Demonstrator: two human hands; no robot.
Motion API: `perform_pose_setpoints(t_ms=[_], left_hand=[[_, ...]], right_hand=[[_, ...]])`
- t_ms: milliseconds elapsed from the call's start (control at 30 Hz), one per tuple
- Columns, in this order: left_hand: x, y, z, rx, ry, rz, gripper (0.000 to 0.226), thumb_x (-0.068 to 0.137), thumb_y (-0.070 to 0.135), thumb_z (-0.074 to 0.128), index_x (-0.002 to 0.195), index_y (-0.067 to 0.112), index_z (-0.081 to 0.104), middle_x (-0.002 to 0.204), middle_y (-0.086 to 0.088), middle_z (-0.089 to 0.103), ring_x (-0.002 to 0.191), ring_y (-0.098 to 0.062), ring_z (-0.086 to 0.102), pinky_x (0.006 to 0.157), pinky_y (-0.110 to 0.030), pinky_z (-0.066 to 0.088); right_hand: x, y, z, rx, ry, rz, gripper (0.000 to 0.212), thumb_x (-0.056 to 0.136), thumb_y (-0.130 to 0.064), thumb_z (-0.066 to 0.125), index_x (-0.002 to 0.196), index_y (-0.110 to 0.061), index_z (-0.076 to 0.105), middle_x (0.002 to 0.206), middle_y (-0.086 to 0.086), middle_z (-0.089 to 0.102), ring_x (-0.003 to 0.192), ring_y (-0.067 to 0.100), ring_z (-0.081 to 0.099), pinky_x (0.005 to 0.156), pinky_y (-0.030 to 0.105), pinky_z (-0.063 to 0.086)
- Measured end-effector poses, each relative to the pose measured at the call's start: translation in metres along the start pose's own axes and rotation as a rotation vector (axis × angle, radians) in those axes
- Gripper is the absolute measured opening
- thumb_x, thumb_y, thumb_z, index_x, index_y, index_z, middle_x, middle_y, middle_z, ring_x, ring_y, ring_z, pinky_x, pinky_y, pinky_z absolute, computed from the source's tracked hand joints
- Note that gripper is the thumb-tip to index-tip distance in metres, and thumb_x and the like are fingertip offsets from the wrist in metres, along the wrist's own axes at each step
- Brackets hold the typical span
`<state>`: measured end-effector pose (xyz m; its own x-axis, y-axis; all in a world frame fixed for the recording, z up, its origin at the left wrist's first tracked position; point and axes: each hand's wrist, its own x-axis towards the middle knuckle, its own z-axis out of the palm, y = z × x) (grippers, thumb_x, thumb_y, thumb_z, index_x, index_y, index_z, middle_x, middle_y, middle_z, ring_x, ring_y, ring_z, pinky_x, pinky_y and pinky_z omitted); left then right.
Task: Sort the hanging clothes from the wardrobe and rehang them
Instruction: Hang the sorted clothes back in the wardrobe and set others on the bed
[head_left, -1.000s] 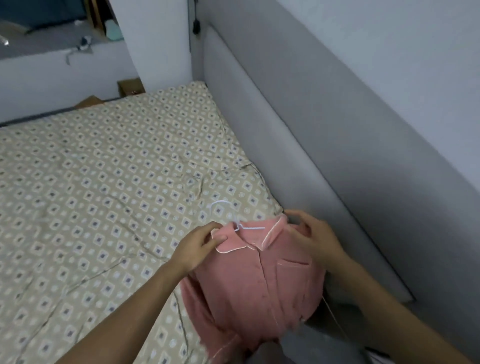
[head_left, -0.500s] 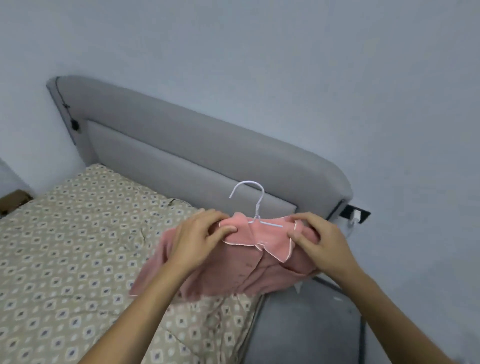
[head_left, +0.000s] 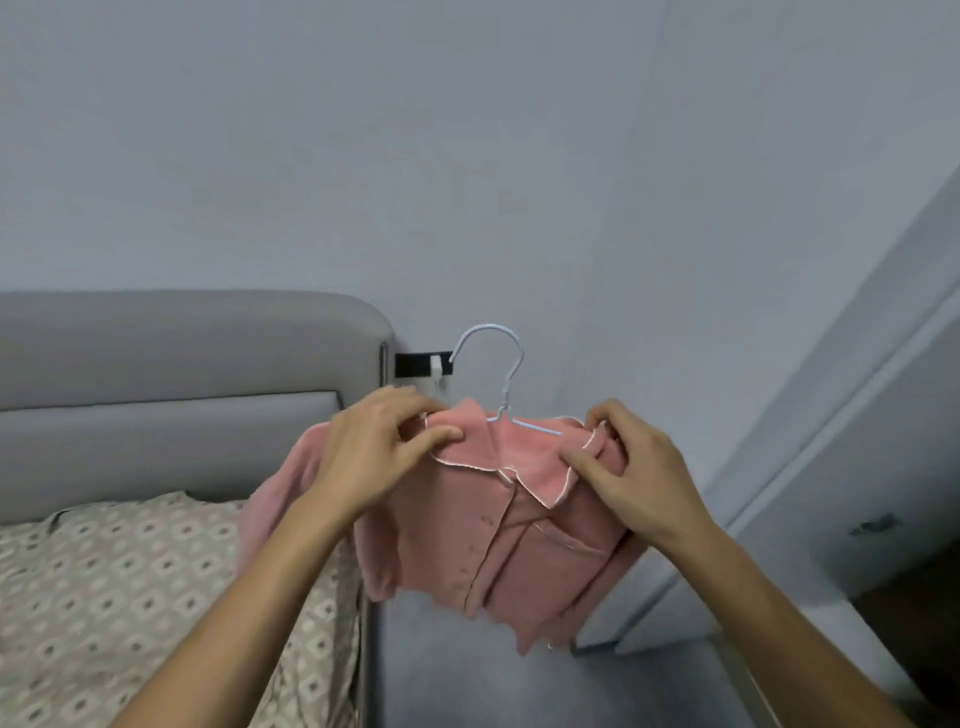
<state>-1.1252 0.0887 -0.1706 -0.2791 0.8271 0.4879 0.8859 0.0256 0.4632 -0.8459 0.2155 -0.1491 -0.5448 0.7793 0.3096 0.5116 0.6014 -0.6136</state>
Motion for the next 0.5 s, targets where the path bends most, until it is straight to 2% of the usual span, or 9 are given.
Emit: perform_pose_setpoints(t_ms=[200, 367, 433, 500], left_hand=[[-0.012, 0.126, 0.069, -0.129, -0.084, 0.153, 0.037, 0.090, 0.070, 0.058, 0.102, 0.038, 0.072, 0.088, 0.017, 0.063, 0.088, -0.005, 0.060, 0.073, -0.033, 0.048], [-0.018, 0.208, 0.114, -0.254, -0.157, 0.263, 0.038, 0.089, 0.070, 0.059, 0.101, 0.038, 0.073, 0.086, 0.020, 0.062, 0.088, -0.007, 0.061, 0.074, -0.037, 0.051], [-0.018, 0.238, 0.130, -0.281, -0.169, 0.301, 0.037, 0.089, 0.070, 0.059, 0.100, 0.038, 0.073, 0.084, 0.023, 0.061, 0.087, -0.003, 0.059, 0.072, -0.032, 0.049], [-0.015, 0.267, 0.146, -0.300, -0.193, 0.348, 0.036, 0.090, 0.070, 0.057, 0.099, 0.039, 0.072, 0.081, 0.025, 0.059, 0.085, -0.002, 0.058, 0.069, -0.030, 0.047]], right_hand=[[-0.100, 0.053, -0.102, -0.113, 0.134, 0.218, 0.030, 0.087, -0.040, 0.071, 0.095, -0.027, 0.044, 0.078, -0.007, 0.057, 0.075, 0.019, 0.056, 0.069, 0.040, 0.049], [-0.176, 0.096, -0.174, -0.073, 0.278, 0.309, 0.018, 0.094, -0.024, 0.066, 0.097, -0.030, 0.049, 0.085, -0.011, 0.058, 0.078, 0.015, 0.060, 0.075, 0.046, 0.053], [-0.201, 0.111, -0.196, -0.090, 0.366, 0.351, 0.022, 0.093, -0.011, 0.062, 0.098, -0.030, 0.052, 0.083, -0.009, 0.057, 0.076, 0.014, 0.058, 0.077, 0.047, 0.052], [-0.222, 0.122, -0.216, -0.099, 0.428, 0.368, 0.028, 0.093, -0.004, 0.058, 0.101, -0.031, 0.058, 0.086, -0.010, 0.059, 0.081, 0.011, 0.059, 0.082, 0.043, 0.052]])
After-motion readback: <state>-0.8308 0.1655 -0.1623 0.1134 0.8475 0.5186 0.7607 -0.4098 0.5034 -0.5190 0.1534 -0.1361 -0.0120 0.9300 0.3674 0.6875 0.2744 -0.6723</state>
